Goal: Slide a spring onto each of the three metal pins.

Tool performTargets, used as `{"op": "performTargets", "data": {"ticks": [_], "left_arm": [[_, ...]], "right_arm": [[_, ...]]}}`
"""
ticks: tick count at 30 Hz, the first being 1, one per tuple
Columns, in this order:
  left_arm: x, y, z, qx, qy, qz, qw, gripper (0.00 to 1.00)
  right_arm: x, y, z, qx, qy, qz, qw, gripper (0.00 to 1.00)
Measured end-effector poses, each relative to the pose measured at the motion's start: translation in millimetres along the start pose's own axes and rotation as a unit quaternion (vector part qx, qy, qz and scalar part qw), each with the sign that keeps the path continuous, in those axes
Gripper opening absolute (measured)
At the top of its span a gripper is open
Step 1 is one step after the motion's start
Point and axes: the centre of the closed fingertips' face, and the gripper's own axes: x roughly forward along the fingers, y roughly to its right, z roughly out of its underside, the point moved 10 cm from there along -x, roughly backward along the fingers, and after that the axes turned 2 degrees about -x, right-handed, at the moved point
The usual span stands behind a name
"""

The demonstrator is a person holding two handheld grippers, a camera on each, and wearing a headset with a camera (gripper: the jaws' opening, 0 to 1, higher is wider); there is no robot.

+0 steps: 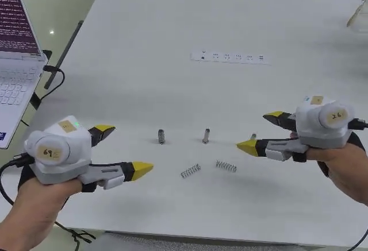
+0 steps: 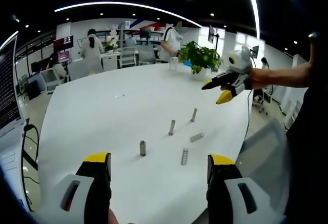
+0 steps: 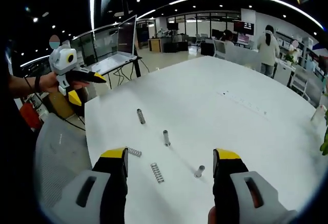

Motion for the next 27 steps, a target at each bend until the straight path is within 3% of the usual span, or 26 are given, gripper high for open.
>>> {"op": "performTargets", "data": {"ticks": [15, 27], "left_arm": [[-0.2, 6.4, -5.3, 0.003, -0.002, 0.008, 1.0000, 0.78], [-0.3, 9.9, -4.8, -0.001, -0.002, 0.010, 0.9999, 0.80]], "right_arm": [[-37.6, -14.7, 26.8, 0.025, 0.001, 0.024, 0.9994, 0.77], [-47.3, -28.9, 46.7, 0.043, 0.004, 0.027, 0.9987, 0.83]]}}
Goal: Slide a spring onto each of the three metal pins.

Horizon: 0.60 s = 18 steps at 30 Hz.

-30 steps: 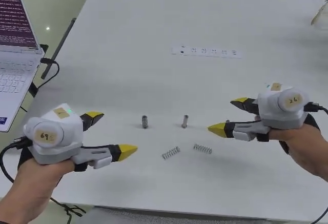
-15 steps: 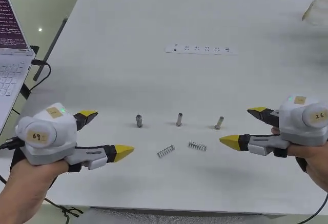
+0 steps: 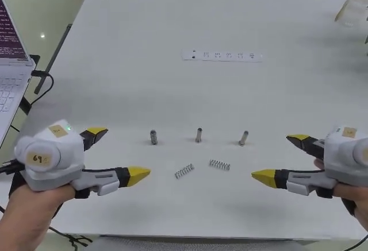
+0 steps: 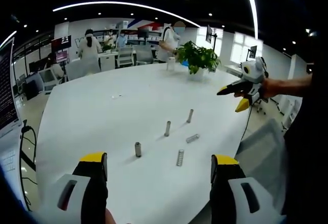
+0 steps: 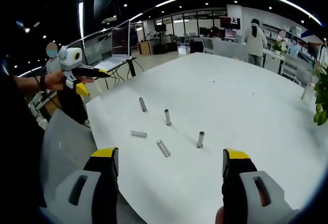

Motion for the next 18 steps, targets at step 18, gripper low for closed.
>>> {"op": "performTargets", "data": {"ticks": [18], "left_arm": [[0.7, 0.2, 1.7, 0.003, -0.004, 0.004, 1.0000, 0.80]], "right_arm": [[-0.6, -4.2, 8.5, 0.011, 0.004, -0.003, 0.9999, 0.84]]}}
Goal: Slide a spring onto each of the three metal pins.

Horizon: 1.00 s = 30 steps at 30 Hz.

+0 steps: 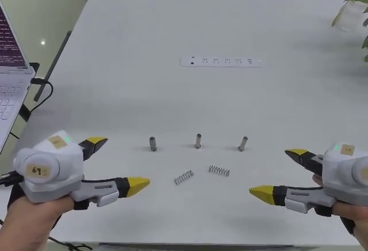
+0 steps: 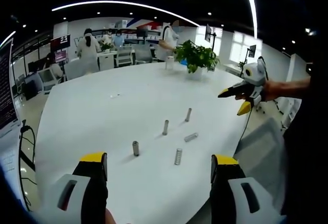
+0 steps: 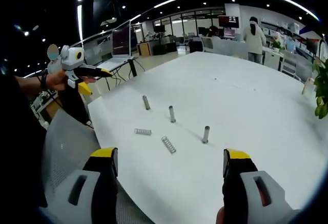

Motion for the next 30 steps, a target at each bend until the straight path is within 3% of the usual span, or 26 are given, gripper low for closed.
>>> {"op": "performTargets", "data": {"ticks": [12, 19, 30], "left_arm": [[14.1, 5.1, -1.4, 0.019, -0.017, 0.026, 0.9993, 0.80], [29.6, 9.9, 0.4, 0.040, -0.040, 0.046, 0.9974, 0.79], [54.7, 19.3, -3.3, 0.055, -0.051, 0.072, 0.9946, 0.78]], "right_arm": [[-1.4, -3.8, 1.4, -0.001, -0.006, -0.002, 1.0000, 0.83], [-2.4, -3.7, 3.1, 0.003, -0.007, 0.000, 1.0000, 0.82], [-6.2, -1.8, 5.8, 0.006, -0.010, 0.002, 0.9999, 0.81]]}}
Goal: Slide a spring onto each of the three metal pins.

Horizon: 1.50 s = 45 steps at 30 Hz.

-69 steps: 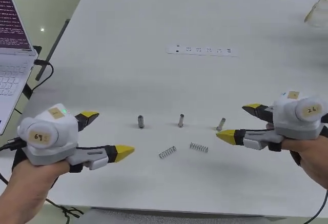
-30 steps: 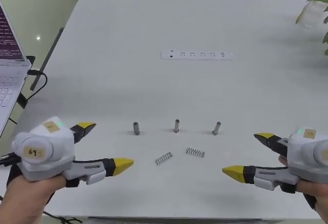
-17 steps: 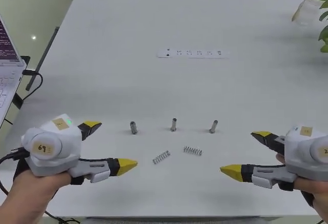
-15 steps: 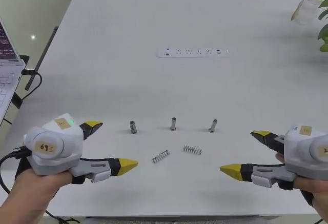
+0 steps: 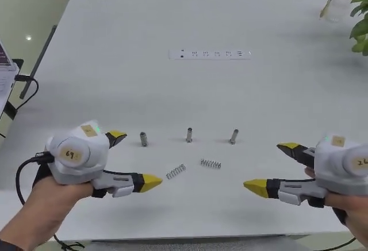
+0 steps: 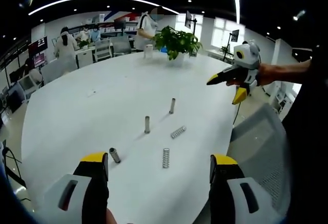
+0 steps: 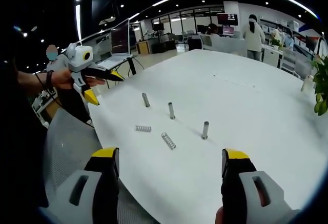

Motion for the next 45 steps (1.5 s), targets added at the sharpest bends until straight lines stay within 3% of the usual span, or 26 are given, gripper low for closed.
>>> {"op": "performTargets", "data": {"ticks": [7, 21, 35, 45], "left_arm": [[19.6, 2.5, 2.2, 0.013, -0.015, 0.017, 0.9997, 0.77], [58.9, 5.5, 17.2, 0.029, -0.049, 0.041, 0.9975, 0.71], [91.9, 4.9, 35.6, 0.001, -0.063, 0.046, 0.9969, 0.57], [104.7, 5.0, 47.3, -0.008, -0.075, 0.043, 0.9962, 0.42]], "right_arm": [[-2.8, 1.0, 0.7, -0.001, -0.004, 0.002, 1.0000, 0.81], [-3.9, -0.8, 0.0, -0.002, -0.006, 0.000, 1.0000, 0.80], [-10.3, 0.4, 4.7, 0.004, -0.009, 0.005, 0.9999, 0.77], [-12.5, 0.7, 7.9, 0.008, -0.011, 0.009, 0.9999, 0.76]]}}
